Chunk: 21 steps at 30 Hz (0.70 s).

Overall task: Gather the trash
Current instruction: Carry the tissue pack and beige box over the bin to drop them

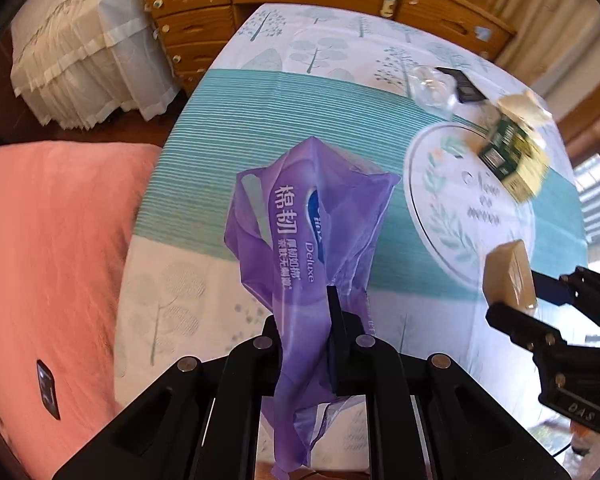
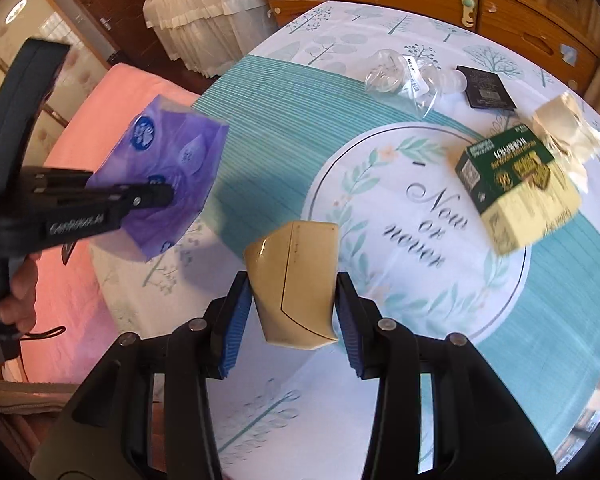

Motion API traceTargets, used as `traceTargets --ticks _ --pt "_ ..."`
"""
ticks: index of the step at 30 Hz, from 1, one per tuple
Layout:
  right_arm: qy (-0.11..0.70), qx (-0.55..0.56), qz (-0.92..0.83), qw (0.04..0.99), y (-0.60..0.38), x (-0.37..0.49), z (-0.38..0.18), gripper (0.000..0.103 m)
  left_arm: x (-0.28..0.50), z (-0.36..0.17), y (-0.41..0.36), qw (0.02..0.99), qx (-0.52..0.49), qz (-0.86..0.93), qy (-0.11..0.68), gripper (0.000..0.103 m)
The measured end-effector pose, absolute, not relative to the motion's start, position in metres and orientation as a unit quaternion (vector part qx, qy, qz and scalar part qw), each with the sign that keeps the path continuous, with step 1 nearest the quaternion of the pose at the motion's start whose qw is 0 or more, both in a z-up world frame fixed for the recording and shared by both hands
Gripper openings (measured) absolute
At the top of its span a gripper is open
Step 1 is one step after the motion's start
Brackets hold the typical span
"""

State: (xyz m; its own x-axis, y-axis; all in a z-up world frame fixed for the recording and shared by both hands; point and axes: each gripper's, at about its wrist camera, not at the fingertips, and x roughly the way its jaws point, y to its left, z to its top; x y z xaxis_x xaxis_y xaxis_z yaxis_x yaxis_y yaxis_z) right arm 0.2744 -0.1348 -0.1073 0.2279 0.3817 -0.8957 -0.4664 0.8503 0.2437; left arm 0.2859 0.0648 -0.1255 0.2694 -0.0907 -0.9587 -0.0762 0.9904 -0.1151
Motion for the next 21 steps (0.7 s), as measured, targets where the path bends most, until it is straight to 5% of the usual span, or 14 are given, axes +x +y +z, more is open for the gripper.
traceTargets --ticks 10,21 --pt "0.529 -0.001 0.186 0.828 -0.083 0.125 -0.085 0.038 0.169 -0.100 0.100 0.821 -0.024 -0.106 0.560 0.010" --pt "0.582 0.038 0.128 0.802 -0.040 -0.028 -0.134 0.038 0.041 -0.143 0.087 0.790 0.038 -0.186 0.583 0.010"
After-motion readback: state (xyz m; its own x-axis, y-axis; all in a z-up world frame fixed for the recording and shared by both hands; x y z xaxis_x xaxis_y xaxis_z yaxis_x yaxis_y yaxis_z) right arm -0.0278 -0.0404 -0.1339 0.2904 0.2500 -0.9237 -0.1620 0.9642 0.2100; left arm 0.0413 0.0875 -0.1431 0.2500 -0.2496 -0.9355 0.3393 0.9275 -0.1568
